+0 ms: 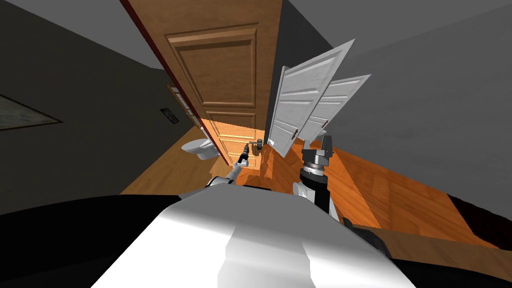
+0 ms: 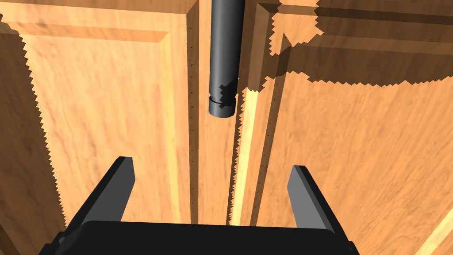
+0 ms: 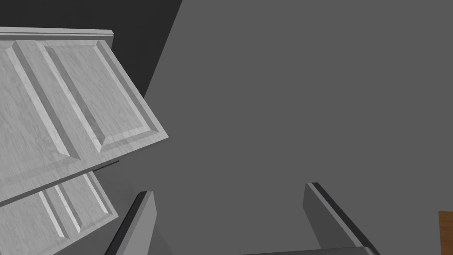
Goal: Push the door open
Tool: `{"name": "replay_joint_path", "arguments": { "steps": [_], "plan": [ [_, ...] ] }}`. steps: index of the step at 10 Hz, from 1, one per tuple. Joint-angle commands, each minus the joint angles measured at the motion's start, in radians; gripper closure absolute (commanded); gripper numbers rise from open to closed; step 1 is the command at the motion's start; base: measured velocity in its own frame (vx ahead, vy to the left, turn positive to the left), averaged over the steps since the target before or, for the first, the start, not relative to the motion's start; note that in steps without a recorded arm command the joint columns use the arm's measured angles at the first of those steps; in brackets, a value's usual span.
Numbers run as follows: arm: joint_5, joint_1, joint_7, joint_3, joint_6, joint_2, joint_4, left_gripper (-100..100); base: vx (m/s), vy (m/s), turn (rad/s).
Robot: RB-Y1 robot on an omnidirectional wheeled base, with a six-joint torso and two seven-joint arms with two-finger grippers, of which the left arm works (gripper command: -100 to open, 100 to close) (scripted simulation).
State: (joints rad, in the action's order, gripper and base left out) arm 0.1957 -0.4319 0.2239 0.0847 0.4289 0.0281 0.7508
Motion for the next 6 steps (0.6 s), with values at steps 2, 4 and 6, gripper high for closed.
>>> {"name": "replay_joint_path", "arguments": {
  "steps": [2,4,6],
  "plan": [
    [0.001,-0.026,-0.003,-0.006,0.018,0.012,-0.041,-100,-0.087,-0.110,0.024],
    [0.001,-0.032,-0.003,-0.008,0.021,0.016,-0.049,-100,-0.062,-0.112,0.010],
    [0.001,-0.039,-0.003,-0.010,0.023,0.022,-0.058,-100,-0.084,-0.122,0.009]
  ]
}}
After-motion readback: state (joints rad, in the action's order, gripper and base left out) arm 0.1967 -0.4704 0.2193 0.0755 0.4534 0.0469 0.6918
